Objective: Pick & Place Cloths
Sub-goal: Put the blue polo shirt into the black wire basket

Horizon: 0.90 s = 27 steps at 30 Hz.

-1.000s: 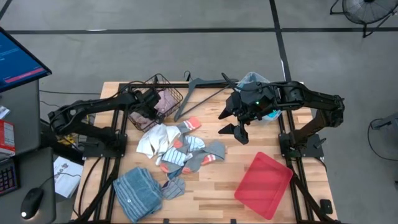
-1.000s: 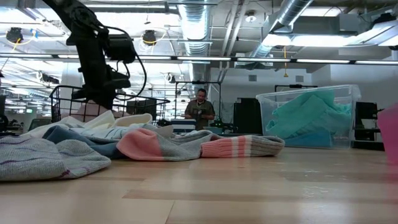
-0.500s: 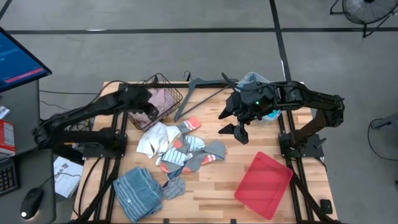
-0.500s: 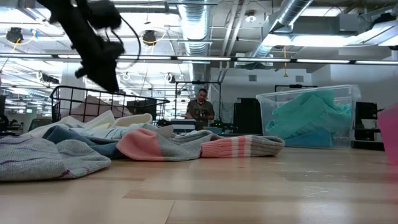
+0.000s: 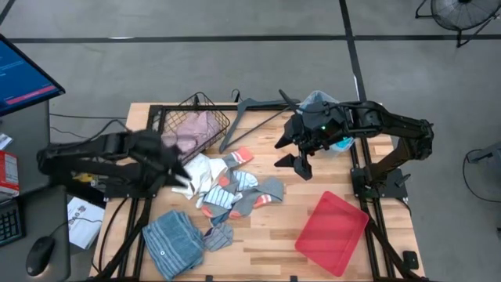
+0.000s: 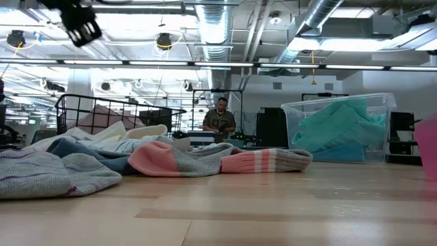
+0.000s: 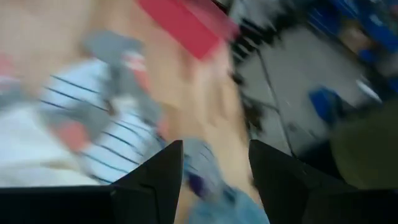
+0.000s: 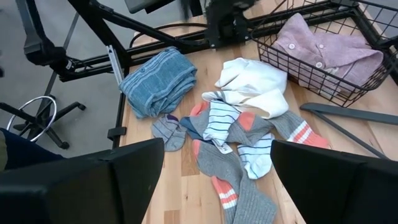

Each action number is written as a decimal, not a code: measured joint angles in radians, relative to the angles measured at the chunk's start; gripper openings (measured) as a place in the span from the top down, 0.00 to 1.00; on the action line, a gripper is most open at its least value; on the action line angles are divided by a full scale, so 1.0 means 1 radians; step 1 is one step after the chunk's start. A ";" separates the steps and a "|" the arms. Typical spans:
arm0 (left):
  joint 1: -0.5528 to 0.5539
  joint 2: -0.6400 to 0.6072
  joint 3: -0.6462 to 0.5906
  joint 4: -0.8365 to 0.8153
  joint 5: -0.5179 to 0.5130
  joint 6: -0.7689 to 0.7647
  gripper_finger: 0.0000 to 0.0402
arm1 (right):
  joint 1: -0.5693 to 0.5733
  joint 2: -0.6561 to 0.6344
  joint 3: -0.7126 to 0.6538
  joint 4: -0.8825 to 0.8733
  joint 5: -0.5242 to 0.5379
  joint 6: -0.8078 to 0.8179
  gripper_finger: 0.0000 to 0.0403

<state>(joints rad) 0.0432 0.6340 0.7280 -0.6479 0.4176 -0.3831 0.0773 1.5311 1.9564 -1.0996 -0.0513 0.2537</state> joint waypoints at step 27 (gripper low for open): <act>-0.676 0.407 0.000 -0.271 -0.350 -0.811 0.56 | 0.001 0.014 -0.002 -0.001 0.000 0.001 0.28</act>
<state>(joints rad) -0.6332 1.0409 0.7284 -0.9189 0.0677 -1.1942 0.0779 1.5454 1.9549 -1.1004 -0.0513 0.2543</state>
